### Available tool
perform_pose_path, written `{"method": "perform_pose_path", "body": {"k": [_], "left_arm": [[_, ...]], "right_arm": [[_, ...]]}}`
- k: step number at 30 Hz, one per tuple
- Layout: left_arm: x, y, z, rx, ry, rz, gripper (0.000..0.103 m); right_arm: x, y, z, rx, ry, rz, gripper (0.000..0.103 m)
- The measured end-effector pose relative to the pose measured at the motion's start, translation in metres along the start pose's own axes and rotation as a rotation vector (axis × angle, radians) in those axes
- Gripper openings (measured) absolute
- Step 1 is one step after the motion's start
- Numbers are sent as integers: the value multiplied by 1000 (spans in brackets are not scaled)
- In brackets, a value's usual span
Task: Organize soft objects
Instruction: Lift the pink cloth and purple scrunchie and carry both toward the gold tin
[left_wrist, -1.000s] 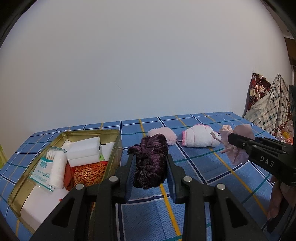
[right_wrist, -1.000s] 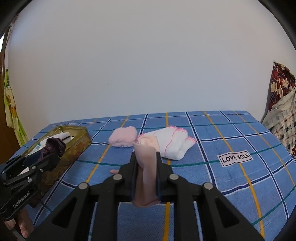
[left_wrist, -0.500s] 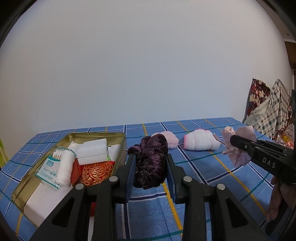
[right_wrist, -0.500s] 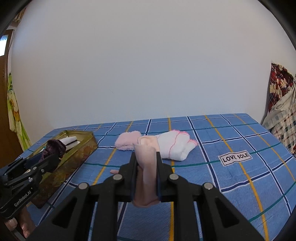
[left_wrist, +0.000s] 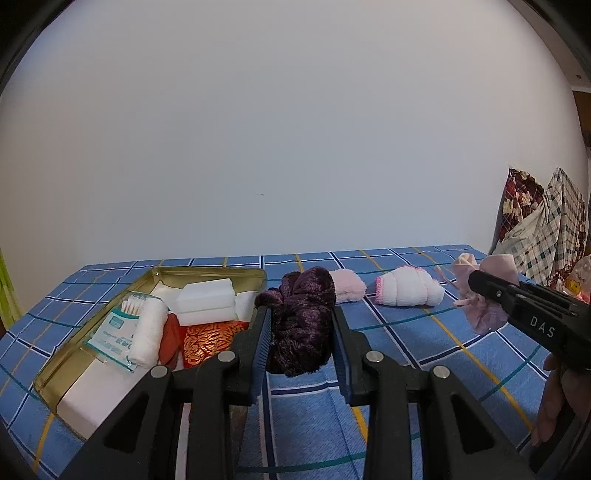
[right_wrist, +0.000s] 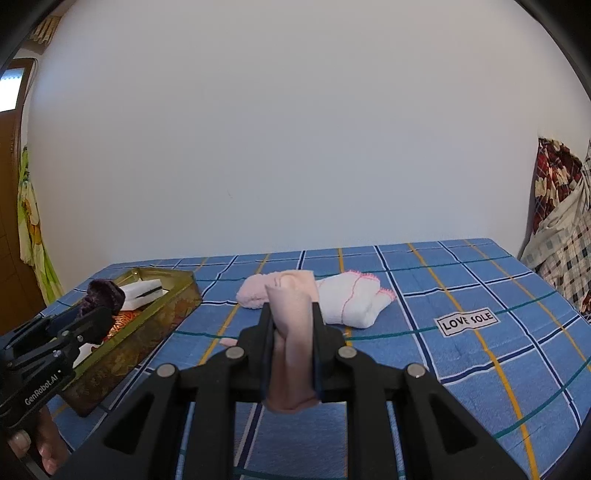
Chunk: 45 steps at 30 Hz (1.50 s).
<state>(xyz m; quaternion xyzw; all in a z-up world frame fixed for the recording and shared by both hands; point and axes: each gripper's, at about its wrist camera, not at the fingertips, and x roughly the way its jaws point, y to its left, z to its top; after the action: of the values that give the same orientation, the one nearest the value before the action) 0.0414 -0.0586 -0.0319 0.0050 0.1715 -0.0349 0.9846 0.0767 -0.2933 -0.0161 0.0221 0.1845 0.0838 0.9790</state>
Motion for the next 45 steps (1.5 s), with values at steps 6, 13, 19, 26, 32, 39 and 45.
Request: {"method": "perform_pose_path", "body": {"k": [6,13,19,26,32,39,45], "left_arm": [[-5,3,-1,-1,-9,9,34],[-10,9,-3,-16,-12,19,34],[-14,14,-4,-18,-20,32,34],[-18,22,-5,-24,-24,41,34],[-21,29,-5,-35,-26,51,34],[-25,37,-7,-38,-29,63,34],[-27,46,-7,-52,-26,73,34]], "right_arm": [[-3,8,-1,-7,-12,13,17],[-3,21,-3,-24,-15,23,17],[-2,33,-4,-38,-15,40,17],[1,48,-6,-59,-13,63,17],[2,58,-8,-70,-12,78,17],[5,69,-10,-79,-8,95,17],[8,81,-11,-92,-5,110,17]]}}
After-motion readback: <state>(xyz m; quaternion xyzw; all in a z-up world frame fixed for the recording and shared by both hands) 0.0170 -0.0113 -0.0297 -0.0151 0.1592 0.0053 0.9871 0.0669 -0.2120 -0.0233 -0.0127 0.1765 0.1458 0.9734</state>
